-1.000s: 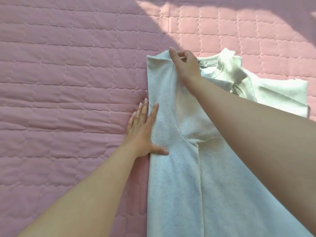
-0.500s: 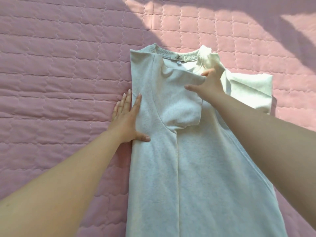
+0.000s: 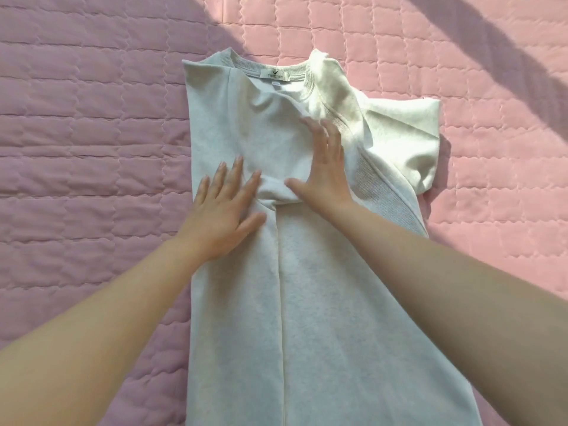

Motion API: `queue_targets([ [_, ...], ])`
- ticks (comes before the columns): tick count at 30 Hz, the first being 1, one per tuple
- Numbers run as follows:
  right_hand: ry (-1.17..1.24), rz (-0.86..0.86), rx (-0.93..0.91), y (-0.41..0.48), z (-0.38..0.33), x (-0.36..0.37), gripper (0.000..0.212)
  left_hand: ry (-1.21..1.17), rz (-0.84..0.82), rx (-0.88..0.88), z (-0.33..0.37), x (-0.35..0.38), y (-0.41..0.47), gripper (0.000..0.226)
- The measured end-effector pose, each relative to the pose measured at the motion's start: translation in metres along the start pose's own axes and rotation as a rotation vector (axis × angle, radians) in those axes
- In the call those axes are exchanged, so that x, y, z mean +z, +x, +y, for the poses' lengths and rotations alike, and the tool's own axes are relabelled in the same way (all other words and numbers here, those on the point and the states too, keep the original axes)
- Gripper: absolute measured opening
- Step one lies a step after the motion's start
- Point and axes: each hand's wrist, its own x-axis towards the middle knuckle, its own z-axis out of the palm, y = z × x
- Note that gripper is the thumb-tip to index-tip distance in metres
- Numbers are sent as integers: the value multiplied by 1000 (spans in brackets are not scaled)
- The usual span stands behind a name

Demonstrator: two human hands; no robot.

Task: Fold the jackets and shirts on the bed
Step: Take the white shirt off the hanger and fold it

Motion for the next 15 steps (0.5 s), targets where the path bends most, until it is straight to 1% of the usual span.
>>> queue_targets([
  [1, -44, -7, 51, -9, 6, 1, 93, 43, -68, -31, 5, 4, 3, 75],
  [3, -85, 77, 159, -19, 17, -5, 88, 144, -152, -80, 9, 13, 7, 83],
  [7, -75, 339, 241, -14, 46, -48, 59, 160, -142, -127, 10, 19, 6, 84],
  [8, -102, 404, 296, -11, 56, -64, 54, 154, -146, -135, 12, 20, 5, 84],
  [10, -116, 490, 463, -3, 80, -91, 45, 105, -134, -156, 16, 22, 2, 84],
  [11, -65, 498, 585, 1, 95, -102, 39, 64, -101, -164, 20, 24, 0, 83],
  [12, 52, 475, 747, 5, 107, -111, 35, 22, -46, -162, 24, 25, -1, 82],
  [14, 366, 381, 1049, 9, 123, -121, 38, -58, 83, -102, 33, 26, -3, 77],
  [15, 484, 338, 1133, 10, 129, -125, 41, -103, 124, -49, 39, 26, -3, 75],
])
